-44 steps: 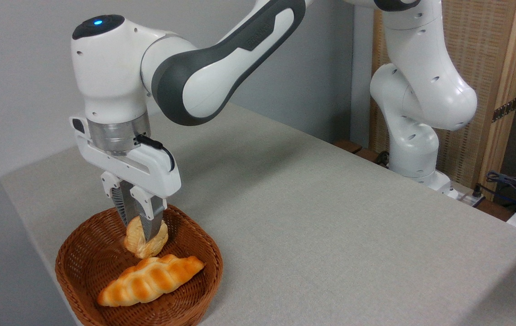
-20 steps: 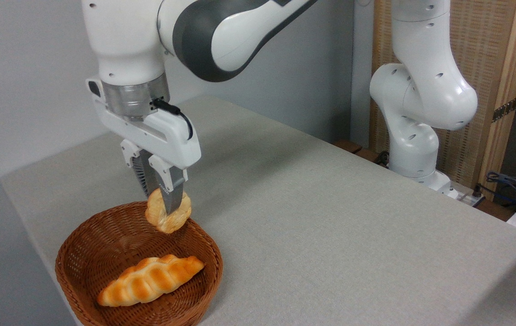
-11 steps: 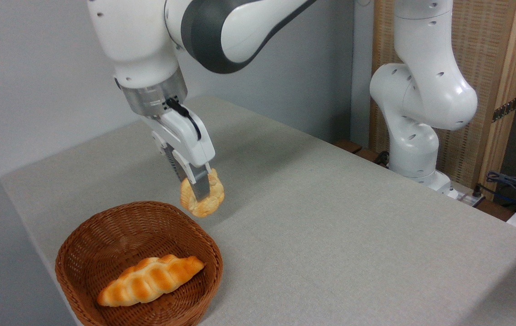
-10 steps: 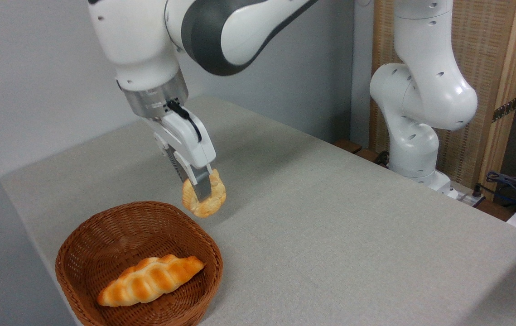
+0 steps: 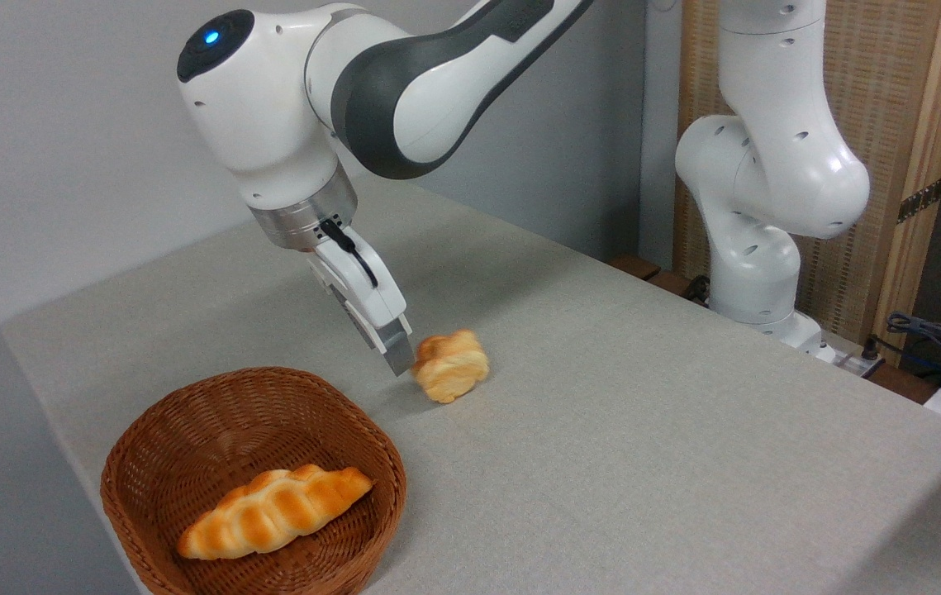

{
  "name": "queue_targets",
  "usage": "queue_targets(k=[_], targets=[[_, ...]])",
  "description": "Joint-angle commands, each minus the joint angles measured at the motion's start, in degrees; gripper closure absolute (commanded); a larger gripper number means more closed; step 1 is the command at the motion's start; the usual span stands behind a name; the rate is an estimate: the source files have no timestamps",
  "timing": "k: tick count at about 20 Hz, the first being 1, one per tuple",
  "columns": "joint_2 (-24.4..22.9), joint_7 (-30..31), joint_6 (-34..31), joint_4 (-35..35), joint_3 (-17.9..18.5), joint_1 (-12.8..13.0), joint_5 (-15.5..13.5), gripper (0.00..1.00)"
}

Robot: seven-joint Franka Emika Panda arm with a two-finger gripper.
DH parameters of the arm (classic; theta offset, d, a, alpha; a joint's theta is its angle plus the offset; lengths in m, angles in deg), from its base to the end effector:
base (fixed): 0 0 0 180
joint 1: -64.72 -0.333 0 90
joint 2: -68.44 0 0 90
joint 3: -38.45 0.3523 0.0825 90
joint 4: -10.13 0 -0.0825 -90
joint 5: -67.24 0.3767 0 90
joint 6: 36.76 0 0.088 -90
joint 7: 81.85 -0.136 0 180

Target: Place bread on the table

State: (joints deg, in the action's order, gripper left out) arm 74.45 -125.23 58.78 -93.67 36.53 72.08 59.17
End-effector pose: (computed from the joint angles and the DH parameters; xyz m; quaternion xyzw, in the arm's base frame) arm 0.5435 -0.1062 0.4725 0.8938 -0.4252 -0.0978 0.1036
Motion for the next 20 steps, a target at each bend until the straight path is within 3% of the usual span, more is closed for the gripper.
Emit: queue_targets(k=[1, 6, 10, 20], targets=[[-1.4, -1.1, -0.2, -1.3, 0.4, 0.3, 0.0, 0.00], [-1.8, -1.1, 0.5, -0.6, 0.7, 0.3, 0.2, 0.00], [-3.0, -0.8, 2.3, 1.7, 1.4, 0.0, 1.9, 0.00], [-4.0, -0.3, 11.6, 2.5, 3.1, -0.3, 2.4, 0.00]])
